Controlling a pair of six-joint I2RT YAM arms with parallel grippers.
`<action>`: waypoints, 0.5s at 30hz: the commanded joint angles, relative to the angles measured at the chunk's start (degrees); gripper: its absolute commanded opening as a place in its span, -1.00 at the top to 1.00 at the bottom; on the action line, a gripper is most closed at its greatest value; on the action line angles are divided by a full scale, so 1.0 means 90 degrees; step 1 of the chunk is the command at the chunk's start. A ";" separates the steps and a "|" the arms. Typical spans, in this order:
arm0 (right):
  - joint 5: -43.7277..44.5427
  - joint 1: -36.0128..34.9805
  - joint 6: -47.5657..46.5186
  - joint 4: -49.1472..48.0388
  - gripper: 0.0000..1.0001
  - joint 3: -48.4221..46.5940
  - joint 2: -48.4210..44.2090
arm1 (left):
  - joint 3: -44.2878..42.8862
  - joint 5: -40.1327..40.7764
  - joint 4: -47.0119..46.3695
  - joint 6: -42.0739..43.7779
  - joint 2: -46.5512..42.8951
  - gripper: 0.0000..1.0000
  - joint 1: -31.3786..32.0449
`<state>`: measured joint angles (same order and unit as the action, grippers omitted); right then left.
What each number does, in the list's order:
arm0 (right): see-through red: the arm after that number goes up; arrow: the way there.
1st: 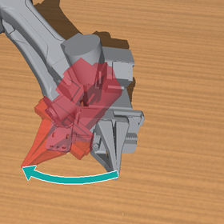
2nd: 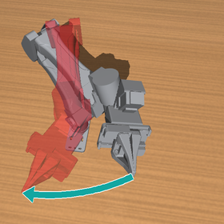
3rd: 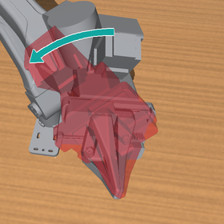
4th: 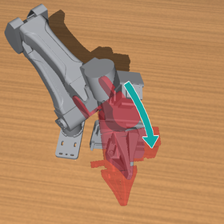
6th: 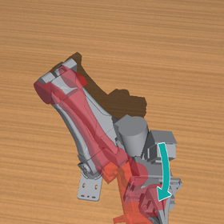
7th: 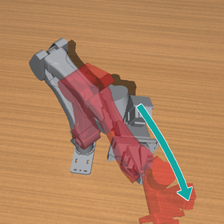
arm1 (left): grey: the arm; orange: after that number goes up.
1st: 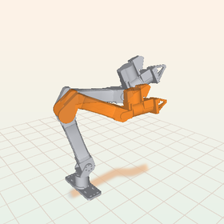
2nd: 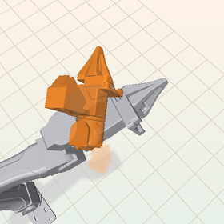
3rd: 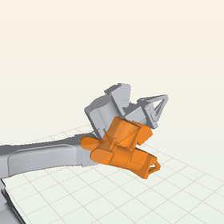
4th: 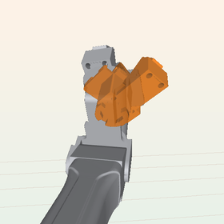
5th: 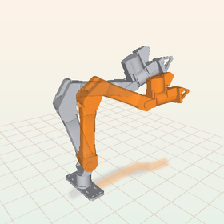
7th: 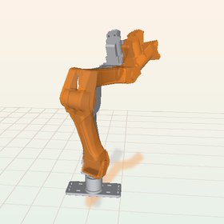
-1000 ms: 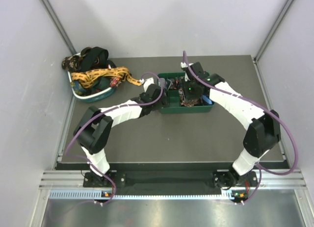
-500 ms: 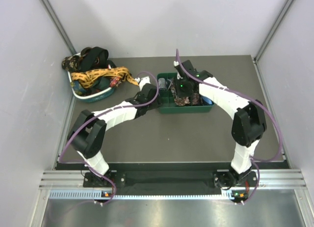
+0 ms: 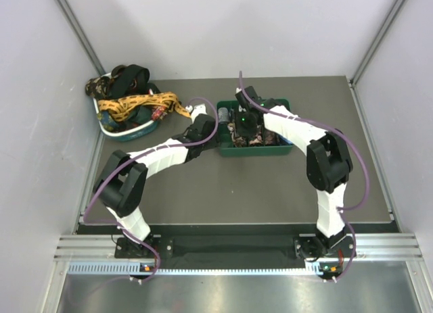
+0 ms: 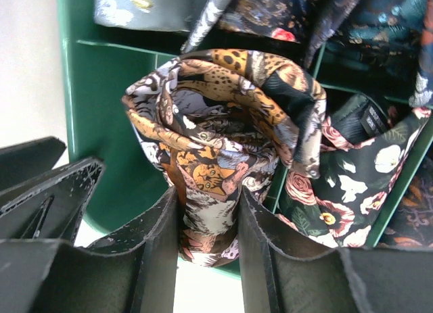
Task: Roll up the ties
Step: Place the rolled tie into the container
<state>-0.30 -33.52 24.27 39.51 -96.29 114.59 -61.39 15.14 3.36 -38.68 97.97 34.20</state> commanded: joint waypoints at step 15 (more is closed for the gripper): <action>0.0638 0.0160 0.0331 -0.0923 0.88 0.1090 -0.1237 | -0.0611 -0.0031 -0.0002 0.0576 -0.0056 0.08 0.0019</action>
<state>2.98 -32.77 28.82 33.87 -86.21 110.13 -63.18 14.44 3.99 -35.55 98.02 34.28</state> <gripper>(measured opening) 0.341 0.461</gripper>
